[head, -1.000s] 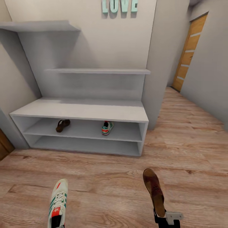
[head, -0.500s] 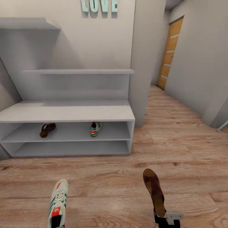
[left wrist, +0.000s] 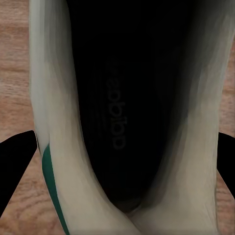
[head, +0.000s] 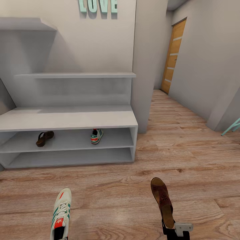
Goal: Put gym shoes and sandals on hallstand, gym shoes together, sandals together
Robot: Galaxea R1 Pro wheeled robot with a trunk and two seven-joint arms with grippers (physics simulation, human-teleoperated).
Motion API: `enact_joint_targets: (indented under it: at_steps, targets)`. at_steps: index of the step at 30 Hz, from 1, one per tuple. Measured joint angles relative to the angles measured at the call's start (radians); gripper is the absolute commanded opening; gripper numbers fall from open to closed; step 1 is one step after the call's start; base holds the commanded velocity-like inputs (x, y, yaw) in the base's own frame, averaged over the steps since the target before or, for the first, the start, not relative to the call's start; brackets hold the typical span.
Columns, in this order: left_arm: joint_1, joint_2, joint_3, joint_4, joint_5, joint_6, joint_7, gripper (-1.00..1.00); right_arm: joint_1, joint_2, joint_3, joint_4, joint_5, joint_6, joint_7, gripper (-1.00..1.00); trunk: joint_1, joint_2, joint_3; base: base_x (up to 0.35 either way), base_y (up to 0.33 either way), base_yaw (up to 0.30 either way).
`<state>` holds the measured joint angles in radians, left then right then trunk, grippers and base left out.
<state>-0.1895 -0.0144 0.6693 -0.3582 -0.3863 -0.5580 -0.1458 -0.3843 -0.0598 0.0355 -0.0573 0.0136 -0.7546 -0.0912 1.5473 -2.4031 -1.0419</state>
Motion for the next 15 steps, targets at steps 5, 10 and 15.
enact_joint_targets:
  at_steps: [5, 10, 15]
  targets:
    - [0.0, 0.0, 0.0, 0.0, 0.0, 0.0, 0.0, -1.0, 0.0, 0.0, 0.0, 0.0, -0.001, 0.0, -0.001, -1.0, 0.0, 0.0, 0.0, 0.0, 0.0, 0.0]
    - [0.0, 0.0, -0.001, 0.0, -0.002, 0.001, -0.002, -1.0, 0.0, 0.0, -0.001, 0.0, -0.001, 0.0, -0.002, -1.0, 0.0, 0.0, 0.0, 0.0, 0.0, 0.0]
    - [-0.001, 0.001, 0.002, 0.0, -0.001, 0.006, -0.001, -1.0, 0.0, 0.0, -0.001, 0.0, -0.001, 0.0, -0.002, -1.0, 0.0, 0.0, 0.0, 0.0, 0.0, 0.0]
